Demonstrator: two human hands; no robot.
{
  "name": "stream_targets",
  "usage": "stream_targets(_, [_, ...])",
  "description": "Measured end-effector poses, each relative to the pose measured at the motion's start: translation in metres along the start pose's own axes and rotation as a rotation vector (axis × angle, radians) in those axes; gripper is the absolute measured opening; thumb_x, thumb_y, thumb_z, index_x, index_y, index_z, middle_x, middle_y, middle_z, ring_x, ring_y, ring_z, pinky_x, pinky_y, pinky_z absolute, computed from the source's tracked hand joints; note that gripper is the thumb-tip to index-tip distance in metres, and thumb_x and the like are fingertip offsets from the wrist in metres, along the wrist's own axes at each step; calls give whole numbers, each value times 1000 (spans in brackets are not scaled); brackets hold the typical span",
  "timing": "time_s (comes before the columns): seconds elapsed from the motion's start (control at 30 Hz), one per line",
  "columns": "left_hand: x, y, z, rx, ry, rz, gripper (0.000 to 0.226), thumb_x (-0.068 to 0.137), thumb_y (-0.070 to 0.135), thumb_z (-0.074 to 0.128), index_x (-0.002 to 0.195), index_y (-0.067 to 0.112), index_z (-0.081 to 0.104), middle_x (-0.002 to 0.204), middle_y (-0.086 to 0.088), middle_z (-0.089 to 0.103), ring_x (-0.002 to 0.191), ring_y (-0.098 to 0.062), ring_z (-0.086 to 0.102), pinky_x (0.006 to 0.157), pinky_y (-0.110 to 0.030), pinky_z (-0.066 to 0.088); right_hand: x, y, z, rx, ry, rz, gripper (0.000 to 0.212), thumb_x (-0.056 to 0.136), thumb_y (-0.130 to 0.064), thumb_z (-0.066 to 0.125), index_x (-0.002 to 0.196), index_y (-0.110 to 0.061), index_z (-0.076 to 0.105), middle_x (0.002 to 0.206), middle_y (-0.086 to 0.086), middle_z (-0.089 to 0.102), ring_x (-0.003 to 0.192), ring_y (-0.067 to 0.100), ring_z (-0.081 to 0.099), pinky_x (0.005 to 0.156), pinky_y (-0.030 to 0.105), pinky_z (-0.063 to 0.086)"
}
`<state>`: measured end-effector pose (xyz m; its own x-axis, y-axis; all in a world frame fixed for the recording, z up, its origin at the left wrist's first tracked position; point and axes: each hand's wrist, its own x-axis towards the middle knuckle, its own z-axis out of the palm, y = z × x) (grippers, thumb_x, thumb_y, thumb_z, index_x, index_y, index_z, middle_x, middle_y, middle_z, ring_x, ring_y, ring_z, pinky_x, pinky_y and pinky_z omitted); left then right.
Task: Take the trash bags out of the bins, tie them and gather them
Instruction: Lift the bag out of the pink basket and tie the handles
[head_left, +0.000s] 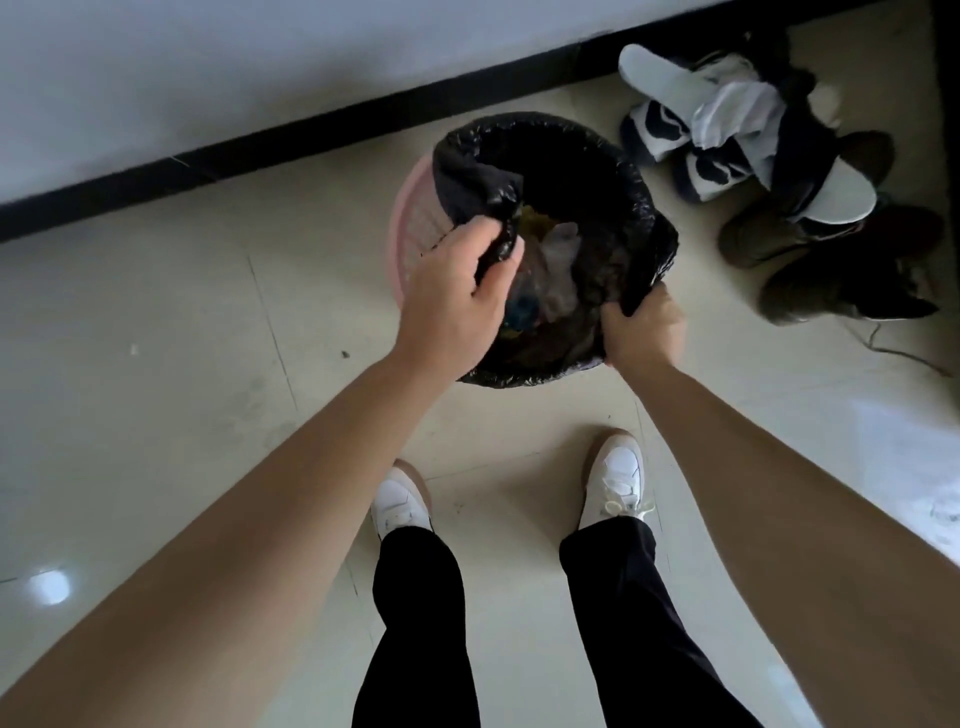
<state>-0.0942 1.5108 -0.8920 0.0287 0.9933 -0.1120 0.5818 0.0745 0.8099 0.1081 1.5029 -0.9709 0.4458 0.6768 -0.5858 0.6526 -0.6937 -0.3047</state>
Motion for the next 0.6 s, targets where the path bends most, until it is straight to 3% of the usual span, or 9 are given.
stream_targets(0.1, [-7, 20, 6, -25, -139, 15, 25, 102, 22, 53, 80, 10, 49, 67, -6, 50, 61, -26, 50, 62, -51, 42, -8, 2, 2, -47, -30, 31, 28, 93, -30, 55, 103, -7, 44, 95, 17, 64, 71, 28, 54, 61, 32, 44])
stream_targets(0.2, [-9, 25, -1, -52, -22, -41, 28, 102, 23, 52, 83, 3, 53, 69, -14, 57, 60, -28, 54, 58, -50, 45, -18, 9, -8, 122, -210, 91, 45, 97, -54, 47, 106, -10, 44, 81, 10, 69, 51, 23, 67, 56, 23, 52])
stream_targets(0.3, [-10, 29, -9, -15, 216, -86, 22, 100, 22, 54, 80, 14, 53, 66, -7, 60, 56, -17, 54, 50, -37, 45, -25, 19, -20, 321, -336, 159, 42, 102, -48, 32, 112, -12, 52, 99, 11, 69, 73, 26, 74, 70, 43, 62])
stream_targets(0.4, [-7, 25, -16, 8, 394, -203, 26, 98, 32, 54, 86, 10, 60, 84, -13, 63, 70, -2, 54, 62, -20, 48, -35, 15, -37, 124, -138, 33, 38, 104, -37, 29, 94, -9, 53, 102, 12, 62, 85, 29, 60, 73, 40, 49])
stream_targets(0.43, [-5, 24, -19, -16, 429, -270, 33, 97, 38, 53, 89, 7, 60, 88, -17, 62, 74, -4, 57, 67, -24, 52, -39, 13, -43, 122, -23, -14, 36, 105, -35, 29, 86, -11, 48, 98, 9, 58, 83, 27, 53, 71, 37, 41])
stream_targets(0.5, [-3, 23, -24, -91, 452, -376, 41, 94, 50, 52, 91, 11, 59, 88, -21, 63, 75, -28, 64, 67, -48, 58, -49, 4, -53, 238, 136, -113, 35, 106, -33, 30, 74, -19, 38, 88, 0, 49, 77, 22, 45, 69, 36, 36])
stream_targets(0.53, [-3, 27, -26, -103, 447, -388, 38, 93, 52, 52, 87, 15, 57, 84, -20, 63, 74, -37, 63, 65, -53, 57, -53, -1, -58, 285, 148, -160, 35, 106, -32, 31, 73, -21, 36, 83, -4, 47, 73, 20, 46, 68, 38, 40])
stream_targets(0.6, [-4, 43, -29, -120, 419, -367, 27, 96, 44, 53, 78, 24, 54, 75, -11, 60, 68, -36, 62, 61, -53, 57, -54, -4, -60, 243, 51, -248, 32, 105, -34, 32, 78, -20, 41, 80, -2, 52, 72, 22, 54, 67, 44, 51])
